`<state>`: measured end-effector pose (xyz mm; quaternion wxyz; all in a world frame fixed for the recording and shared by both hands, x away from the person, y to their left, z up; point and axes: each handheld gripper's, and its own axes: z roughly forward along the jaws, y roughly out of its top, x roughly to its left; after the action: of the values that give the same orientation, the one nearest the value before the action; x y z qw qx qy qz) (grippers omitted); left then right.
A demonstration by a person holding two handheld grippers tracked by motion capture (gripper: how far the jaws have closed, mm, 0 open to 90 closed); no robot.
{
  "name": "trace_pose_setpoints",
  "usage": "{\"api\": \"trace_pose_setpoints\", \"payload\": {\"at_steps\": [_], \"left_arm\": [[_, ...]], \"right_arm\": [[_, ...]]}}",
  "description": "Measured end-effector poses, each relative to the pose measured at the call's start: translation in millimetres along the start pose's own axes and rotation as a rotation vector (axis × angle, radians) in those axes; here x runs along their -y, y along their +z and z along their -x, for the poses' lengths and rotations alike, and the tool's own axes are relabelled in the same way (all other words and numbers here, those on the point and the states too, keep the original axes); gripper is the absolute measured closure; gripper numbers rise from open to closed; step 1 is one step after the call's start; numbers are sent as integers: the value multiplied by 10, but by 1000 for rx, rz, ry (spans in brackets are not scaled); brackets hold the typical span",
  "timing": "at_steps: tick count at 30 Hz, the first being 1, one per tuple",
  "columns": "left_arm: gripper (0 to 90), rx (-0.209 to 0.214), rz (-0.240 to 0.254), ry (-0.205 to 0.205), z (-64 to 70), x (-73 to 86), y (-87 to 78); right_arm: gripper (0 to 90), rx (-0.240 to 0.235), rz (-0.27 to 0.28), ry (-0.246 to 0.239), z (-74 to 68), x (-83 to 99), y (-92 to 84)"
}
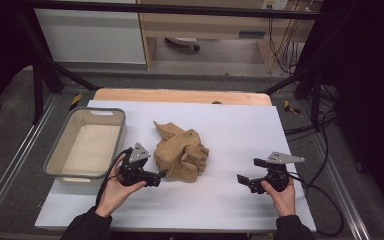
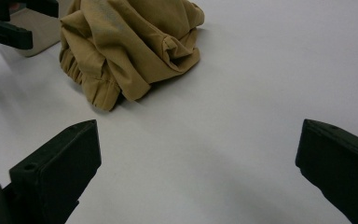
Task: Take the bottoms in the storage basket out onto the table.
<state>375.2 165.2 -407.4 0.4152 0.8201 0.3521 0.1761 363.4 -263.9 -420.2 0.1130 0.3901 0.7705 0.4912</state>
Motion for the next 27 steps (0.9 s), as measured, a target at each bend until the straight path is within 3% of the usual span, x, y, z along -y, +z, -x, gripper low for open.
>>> {"api": "trace_pose_setpoints", "payload": {"at_steps": [27], "left_arm": [[54,-11,-4,-22,-150,269,-231]], "right_arm": [[6,-2,-11,-1,-8,23,18]]}}
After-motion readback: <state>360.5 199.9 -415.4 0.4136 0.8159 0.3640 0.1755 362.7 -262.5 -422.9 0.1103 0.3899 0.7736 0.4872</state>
